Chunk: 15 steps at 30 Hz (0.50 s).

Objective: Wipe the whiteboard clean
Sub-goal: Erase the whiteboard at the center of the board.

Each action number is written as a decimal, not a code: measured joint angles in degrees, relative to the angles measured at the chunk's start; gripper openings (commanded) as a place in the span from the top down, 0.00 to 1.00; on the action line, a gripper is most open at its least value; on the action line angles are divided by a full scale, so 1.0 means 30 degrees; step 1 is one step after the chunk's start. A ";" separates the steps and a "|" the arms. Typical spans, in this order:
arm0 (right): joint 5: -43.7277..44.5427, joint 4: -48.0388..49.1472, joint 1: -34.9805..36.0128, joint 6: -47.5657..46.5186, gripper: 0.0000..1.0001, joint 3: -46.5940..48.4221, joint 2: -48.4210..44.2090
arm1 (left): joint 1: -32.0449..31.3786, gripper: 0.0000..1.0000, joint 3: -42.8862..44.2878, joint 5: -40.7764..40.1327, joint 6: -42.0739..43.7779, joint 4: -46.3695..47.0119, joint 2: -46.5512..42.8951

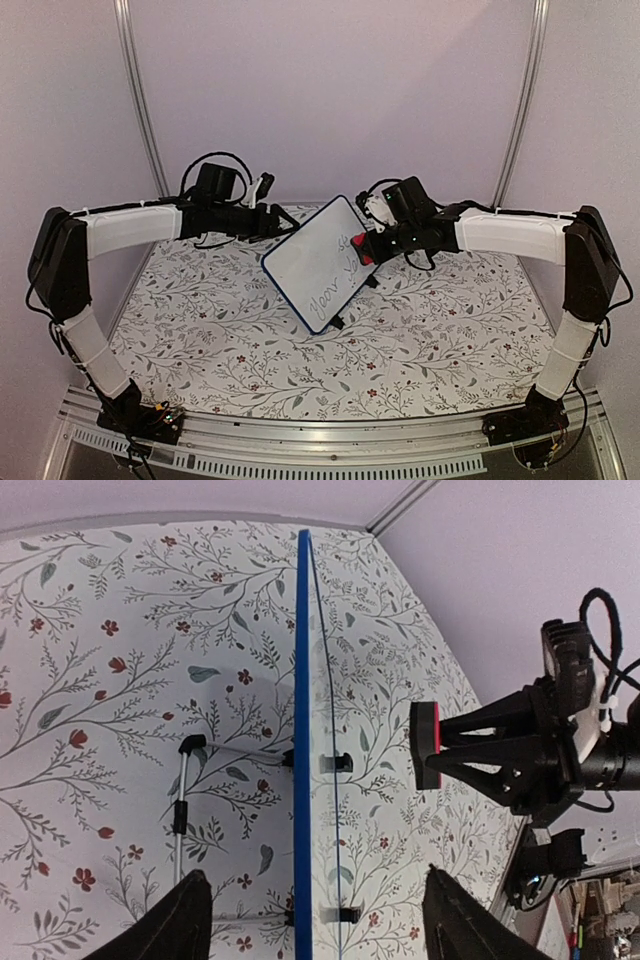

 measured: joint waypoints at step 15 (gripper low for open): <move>-0.0080 -0.0117 0.0000 0.0109 0.95 0.0073 0.0000 | -0.0255 0.38 -0.0328 0.0408 -0.0080 0.0634 0.0568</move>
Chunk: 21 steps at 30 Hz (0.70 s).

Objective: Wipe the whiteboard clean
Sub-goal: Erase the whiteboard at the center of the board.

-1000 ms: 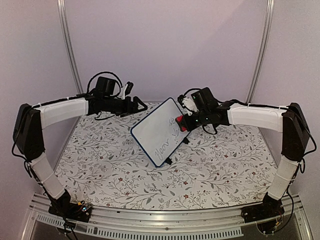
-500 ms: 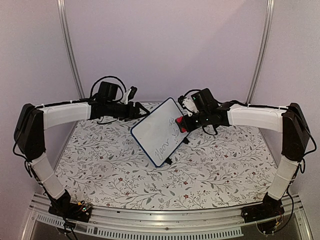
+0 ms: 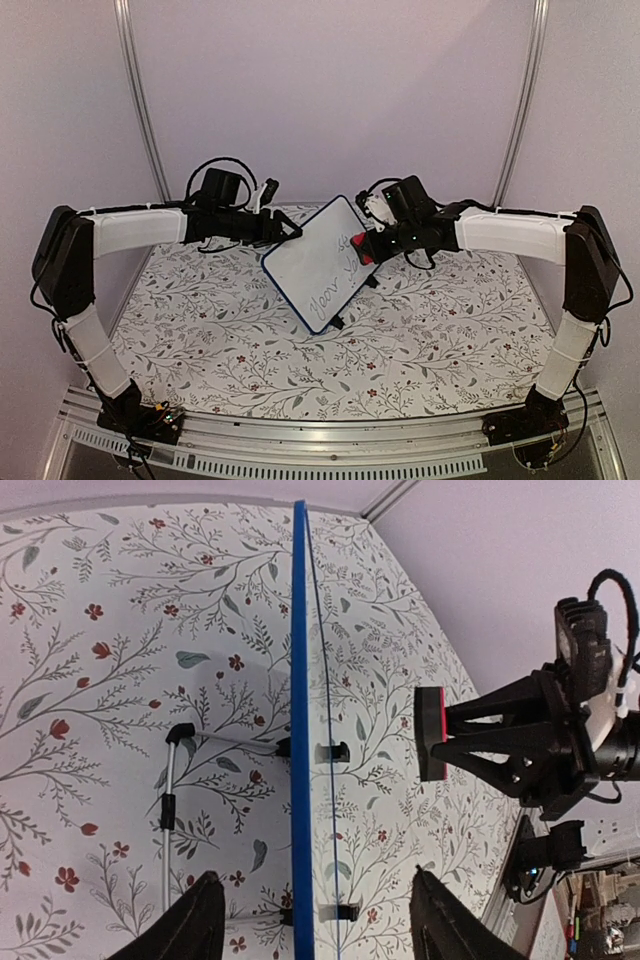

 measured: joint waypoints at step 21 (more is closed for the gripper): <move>-0.1049 -0.1282 -0.0678 -0.0729 0.95 0.2397 0.0240 | 0.0102 0.33 -0.0015 0.1260 -0.0313 0.0189 -0.0386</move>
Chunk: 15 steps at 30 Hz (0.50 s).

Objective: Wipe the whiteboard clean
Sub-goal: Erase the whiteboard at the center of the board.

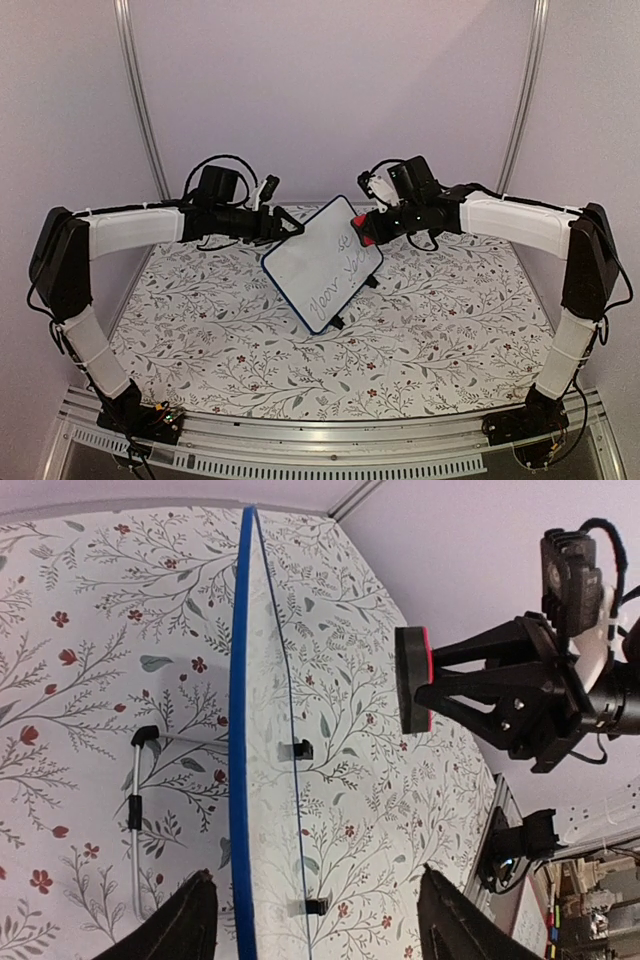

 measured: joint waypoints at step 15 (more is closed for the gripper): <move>-0.1246 0.0117 -0.0947 0.0007 0.95 0.0000 0.0000 | 0.1166 0.36 0.0007 0.0729 -0.0772 0.0313 0.0087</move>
